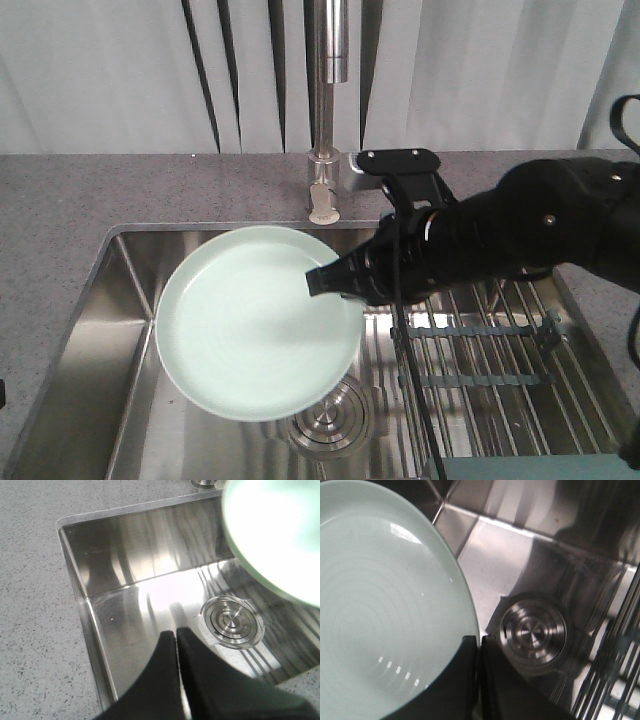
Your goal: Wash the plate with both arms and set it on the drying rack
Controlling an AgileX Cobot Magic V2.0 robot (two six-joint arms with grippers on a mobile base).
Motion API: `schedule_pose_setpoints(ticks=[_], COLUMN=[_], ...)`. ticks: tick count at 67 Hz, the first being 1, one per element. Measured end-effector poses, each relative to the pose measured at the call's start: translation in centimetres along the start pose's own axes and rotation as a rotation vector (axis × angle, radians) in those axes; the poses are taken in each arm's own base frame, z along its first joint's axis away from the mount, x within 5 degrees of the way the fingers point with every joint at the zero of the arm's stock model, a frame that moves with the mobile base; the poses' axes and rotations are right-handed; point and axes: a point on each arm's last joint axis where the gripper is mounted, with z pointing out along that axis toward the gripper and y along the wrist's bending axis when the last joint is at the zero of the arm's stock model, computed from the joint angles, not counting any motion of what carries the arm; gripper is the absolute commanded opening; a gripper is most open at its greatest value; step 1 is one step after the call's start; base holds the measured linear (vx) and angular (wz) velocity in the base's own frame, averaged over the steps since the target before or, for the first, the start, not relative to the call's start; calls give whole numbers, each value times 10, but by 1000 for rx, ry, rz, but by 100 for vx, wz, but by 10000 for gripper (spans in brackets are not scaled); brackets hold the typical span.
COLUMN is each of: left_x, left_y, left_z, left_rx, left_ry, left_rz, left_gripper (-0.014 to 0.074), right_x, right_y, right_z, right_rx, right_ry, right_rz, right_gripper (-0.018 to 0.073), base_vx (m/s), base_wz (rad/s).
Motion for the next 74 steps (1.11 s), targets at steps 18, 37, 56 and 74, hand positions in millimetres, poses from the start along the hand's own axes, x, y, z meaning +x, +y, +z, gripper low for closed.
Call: schedule_pose_setpoints(ticks=[18, 37, 56, 74], left_x=[0, 0, 0, 0], left_y=[0, 0, 0, 0], left_z=[0, 0, 0, 0], left_rx=[0, 0, 0, 1], left_ry=[0, 0, 0, 0], left_rz=[0, 0, 0, -1], left_gripper=[-8, -8, -8, -8], right_x=[-29, -23, 22, 16], right_y=[-26, -54, -31, 3], right_z=[7, -35, -47, -15], right_rx=[181, 358, 241, 93], right_ry=[-81, -16, 100, 49], right_rz=[56, 53, 73, 83], right_gripper=[-1, -1, -1, -1], base_vx=[0, 0, 0, 0], base_wz=[0, 0, 0, 0])
